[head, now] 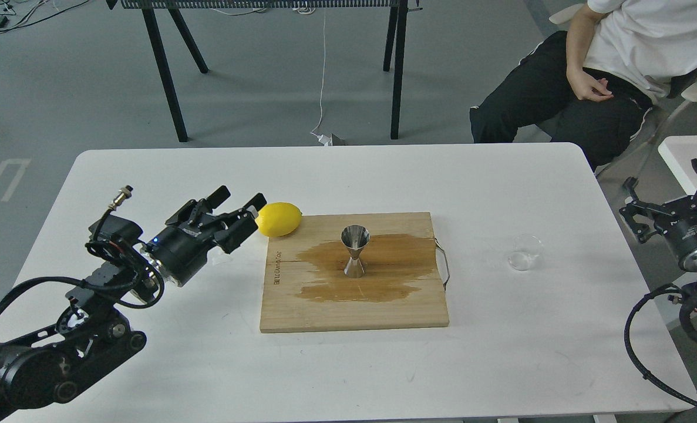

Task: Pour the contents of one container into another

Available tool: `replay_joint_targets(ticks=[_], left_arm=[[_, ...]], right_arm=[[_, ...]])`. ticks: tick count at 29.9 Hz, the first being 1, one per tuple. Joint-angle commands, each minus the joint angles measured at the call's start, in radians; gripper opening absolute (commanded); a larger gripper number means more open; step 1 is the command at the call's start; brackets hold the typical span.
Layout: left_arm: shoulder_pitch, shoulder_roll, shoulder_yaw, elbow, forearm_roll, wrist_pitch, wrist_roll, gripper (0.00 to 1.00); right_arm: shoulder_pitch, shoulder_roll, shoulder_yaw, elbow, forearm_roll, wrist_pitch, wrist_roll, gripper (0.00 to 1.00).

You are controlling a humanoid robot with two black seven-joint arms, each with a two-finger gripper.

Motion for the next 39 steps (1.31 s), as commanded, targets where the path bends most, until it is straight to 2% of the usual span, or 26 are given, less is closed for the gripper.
replay_joint_targets(ticks=[1, 4, 6, 7, 9, 11, 13, 17, 22, 30, 35, 39], left_arm=[[-0.084, 0.000, -0.028, 0.034, -0.458, -0.085, -0.003, 0.99], [-0.150, 0.000, -0.057, 0.054, -0.768, -0.204, -0.011, 0.99], [-0.155, 0.000, -0.111, 0.072, -0.943, -0.305, -0.039, 0.99], [-0.154, -0.002, -0.140, 0.089, -1.016, -0.362, -0.055, 0.99], [-0.149, -0.011, -0.207, 0.171, -1.176, -0.514, -0.086, 0.99], [-0.157, -0.040, -0.235, 0.236, -1.284, -0.625, -0.086, 0.99], [-0.167, -0.069, -0.243, 0.253, -1.364, -0.679, -0.080, 1.00], [-0.177, -0.077, -0.246, 0.253, -1.480, -0.680, -0.080, 1.00], [-0.180, -0.076, -0.246, 0.253, -1.508, -0.680, -0.091, 1.00], [-0.169, -0.066, -0.258, 0.252, -1.508, -0.685, -0.091, 1.00], [-0.167, -0.066, -0.260, 0.252, -1.508, -0.680, -0.092, 1.00], [-0.167, -0.068, -0.260, 0.252, -1.508, -0.682, -0.092, 1.00]], right_arm=[[-0.080, -0.002, -0.001, 0.063, 0.101, 0.000, -0.027, 1.00], [-0.172, -0.004, 0.001, 0.152, 0.226, 0.000, -0.031, 1.00], [-0.226, -0.005, 0.001, 0.204, 0.286, 0.000, -0.039, 1.00], [-0.247, -0.005, -0.001, 0.224, 0.303, 0.000, -0.050, 1.00], [-0.293, -0.005, -0.001, 0.264, 0.315, 0.000, -0.102, 1.00], [-0.321, -0.002, -0.002, 0.283, 0.317, 0.000, -0.129, 1.00], [-0.329, 0.005, -0.004, 0.284, 0.318, 0.000, -0.130, 1.00], [-0.336, 0.030, -0.017, 0.294, 0.349, 0.000, -0.130, 1.00], [-0.327, 0.120, -0.001, 0.304, 0.369, 0.000, -0.128, 0.99], [-0.267, 0.136, -0.031, 0.306, 0.356, -0.012, -0.131, 0.99], [-0.209, 0.136, -0.039, 0.306, 0.353, -0.215, -0.130, 1.00], [-0.191, 0.142, -0.039, 0.304, 0.352, -0.308, -0.126, 1.00]])
